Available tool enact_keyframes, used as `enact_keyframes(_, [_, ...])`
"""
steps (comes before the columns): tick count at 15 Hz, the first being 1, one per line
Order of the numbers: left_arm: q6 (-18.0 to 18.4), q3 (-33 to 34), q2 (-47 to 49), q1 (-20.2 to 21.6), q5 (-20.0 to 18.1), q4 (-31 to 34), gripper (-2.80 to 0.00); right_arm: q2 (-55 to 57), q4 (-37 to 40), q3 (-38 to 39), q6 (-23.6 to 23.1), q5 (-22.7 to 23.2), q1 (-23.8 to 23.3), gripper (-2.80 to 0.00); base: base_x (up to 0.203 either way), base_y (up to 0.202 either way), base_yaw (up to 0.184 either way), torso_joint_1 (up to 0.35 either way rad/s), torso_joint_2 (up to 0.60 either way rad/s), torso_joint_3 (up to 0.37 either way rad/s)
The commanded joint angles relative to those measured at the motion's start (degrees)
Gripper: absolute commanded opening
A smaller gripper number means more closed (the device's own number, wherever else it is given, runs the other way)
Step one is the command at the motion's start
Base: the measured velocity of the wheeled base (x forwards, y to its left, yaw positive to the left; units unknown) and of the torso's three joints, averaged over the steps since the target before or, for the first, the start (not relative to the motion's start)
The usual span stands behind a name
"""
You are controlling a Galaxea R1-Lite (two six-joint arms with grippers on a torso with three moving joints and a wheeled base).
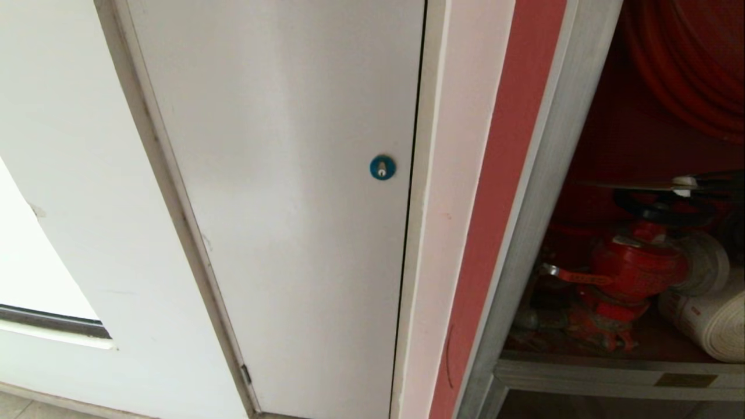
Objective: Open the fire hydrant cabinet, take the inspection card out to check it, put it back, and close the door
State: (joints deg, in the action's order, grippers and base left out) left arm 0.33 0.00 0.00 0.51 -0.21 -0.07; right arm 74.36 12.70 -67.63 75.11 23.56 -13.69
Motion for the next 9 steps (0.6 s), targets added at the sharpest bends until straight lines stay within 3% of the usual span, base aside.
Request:
enact_keyframes(1, [0.0,0.1,0.1,0.0,-0.1,0.0,-2.80,0.8,0.0,0.0,0.4,0.2,0.2,-2.80,0.000,0.000,0.000,0.000,0.00,0.000])
enact_keyframes(2, [0.0,0.1,0.1,0.0,0.0,0.0,-2.80,0.8,0.0,0.0,0.4,0.2,0.4,0.00,0.000,0.000,0.000,0.000,0.00,0.000])
enact_keyframes(9, [0.0,0.1,0.1,0.0,0.0,0.0,-2.80,3.3,0.1,0.7,0.6,0.9,2.4,0.00,0.000,0.000,0.000,0.000,0.00,0.000])
